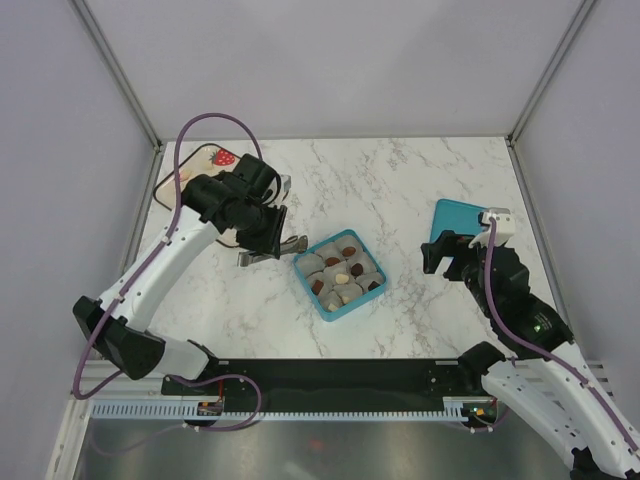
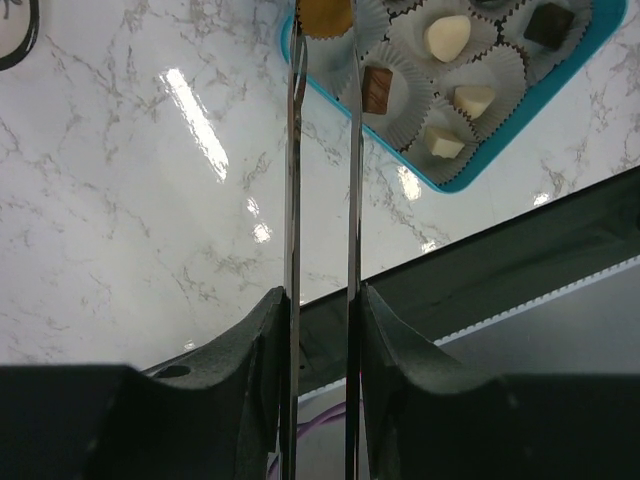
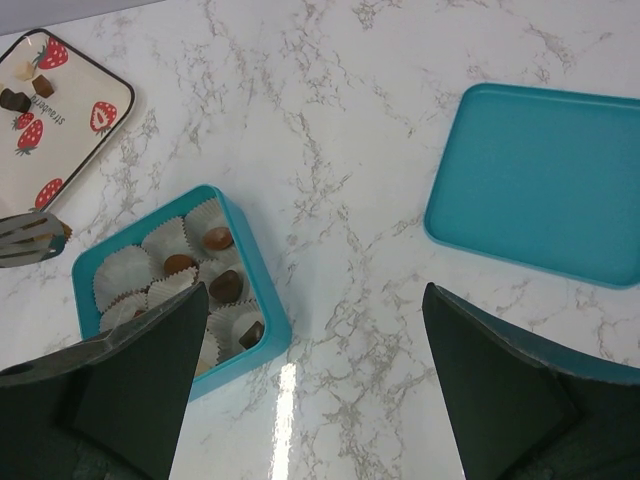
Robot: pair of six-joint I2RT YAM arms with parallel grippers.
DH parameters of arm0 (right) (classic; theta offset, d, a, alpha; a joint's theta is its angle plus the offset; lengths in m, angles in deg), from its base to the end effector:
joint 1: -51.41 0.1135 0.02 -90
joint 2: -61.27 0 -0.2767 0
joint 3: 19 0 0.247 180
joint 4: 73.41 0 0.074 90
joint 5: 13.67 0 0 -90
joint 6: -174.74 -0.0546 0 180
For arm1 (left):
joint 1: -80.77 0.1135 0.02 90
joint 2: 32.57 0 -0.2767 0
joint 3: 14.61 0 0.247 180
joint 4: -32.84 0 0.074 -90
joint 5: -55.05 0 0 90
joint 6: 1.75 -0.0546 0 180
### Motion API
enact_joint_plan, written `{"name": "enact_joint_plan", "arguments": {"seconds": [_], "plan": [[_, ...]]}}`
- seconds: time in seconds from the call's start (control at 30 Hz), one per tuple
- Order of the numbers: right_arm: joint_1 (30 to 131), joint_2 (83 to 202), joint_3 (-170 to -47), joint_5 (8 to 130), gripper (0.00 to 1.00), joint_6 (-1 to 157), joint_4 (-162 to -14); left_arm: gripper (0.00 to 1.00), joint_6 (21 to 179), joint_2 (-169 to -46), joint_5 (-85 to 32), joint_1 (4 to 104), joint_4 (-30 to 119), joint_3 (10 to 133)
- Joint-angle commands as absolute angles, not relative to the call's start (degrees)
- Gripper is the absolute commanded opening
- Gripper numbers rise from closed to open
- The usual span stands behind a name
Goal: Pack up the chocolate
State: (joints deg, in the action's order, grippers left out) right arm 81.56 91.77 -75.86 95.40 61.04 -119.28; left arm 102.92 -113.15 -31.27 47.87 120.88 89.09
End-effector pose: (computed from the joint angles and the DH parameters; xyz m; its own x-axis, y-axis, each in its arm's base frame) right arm 0.1138 0.0455 0.3217 -0.3482 0.2371 -0.9069 -0.0747 0.9574 0.2790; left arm 0.2133 -0.1422 0.3671 -0.8787 0.2675 -0.3953 0.3539 0.9209 -0.1636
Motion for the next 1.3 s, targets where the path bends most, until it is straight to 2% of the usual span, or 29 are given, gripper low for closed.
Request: {"name": "enact_joint_plan", "arguments": {"seconds": [0.0, 0.8, 1.27], "plan": [[81.6, 92.2, -78.4, 96.5, 0.97, 61.8, -118.8, 0.30, 101.8, -113.4, -28.5, 46.9, 120.8, 88.4], [81.5, 91.5, -78.3, 97.4, 0.97, 62.1, -118.9, 0.35, 99.9, -119.1, -27.7, 45.1, 119.2, 88.1], [81.6, 91.1, -78.2, 97.4, 0.97, 61.7, -118.8, 0.45, 99.7, -120.0, -29.9, 45.0, 119.9, 88.6]]}}
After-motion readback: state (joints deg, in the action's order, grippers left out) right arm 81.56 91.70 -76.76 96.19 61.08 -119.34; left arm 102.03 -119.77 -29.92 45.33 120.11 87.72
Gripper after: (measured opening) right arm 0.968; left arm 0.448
